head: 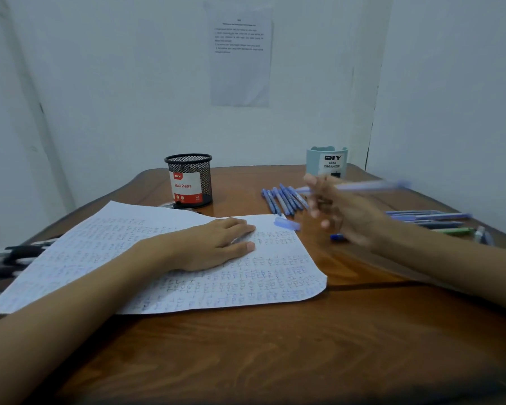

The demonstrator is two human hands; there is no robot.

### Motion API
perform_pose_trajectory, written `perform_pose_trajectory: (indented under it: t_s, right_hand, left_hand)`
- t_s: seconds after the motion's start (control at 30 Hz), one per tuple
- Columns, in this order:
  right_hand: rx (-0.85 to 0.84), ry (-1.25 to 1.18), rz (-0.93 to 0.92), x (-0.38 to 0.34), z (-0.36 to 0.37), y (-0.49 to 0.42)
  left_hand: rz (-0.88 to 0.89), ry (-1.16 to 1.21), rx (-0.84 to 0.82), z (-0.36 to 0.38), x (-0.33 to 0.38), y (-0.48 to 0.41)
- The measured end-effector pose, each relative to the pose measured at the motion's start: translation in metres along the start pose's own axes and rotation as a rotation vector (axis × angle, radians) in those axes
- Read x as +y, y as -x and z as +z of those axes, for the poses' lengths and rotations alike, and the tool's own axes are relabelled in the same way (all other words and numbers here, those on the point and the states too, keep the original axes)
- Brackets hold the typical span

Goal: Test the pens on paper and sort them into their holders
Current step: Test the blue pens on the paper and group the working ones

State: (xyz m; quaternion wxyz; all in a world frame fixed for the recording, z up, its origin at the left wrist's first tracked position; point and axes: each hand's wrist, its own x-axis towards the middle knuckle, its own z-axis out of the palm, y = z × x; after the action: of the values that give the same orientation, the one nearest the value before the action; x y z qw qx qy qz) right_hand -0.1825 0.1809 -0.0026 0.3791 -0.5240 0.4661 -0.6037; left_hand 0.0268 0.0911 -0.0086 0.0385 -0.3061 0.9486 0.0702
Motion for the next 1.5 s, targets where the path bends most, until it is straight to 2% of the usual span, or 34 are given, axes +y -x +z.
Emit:
perform_pose_trajectory:
  t_s: [0.13,0.3,0.5,0.6,1.3,1.5]
  right_hand:
    - [-0.177,0.080,0.073,0.013,0.011,0.009]
    - [-0.288,0.086,0.101,0.011,0.013,0.010]
    - [-0.137,0.326,0.020,0.011,0.020,0.011]
    - [-0.132,0.435,0.005,0.013,0.019,0.010]
    - [-0.166,0.438,0.039,0.014,0.016,0.009]
    - [-0.106,0.447,0.010,0.015,0.017,0.009]
  left_hand:
    - [0.006,0.015,0.008,0.001,-0.002,-0.001]
    - [0.010,0.013,0.007,0.002,-0.003,-0.003]
    - [0.013,0.017,0.007,0.002,-0.004,-0.004]
    - [0.007,0.017,0.009,0.002,-0.005,-0.004]
    - [0.003,0.030,0.008,0.003,-0.005,-0.004]
    - [0.001,0.019,0.004,0.003,-0.005,-0.006]
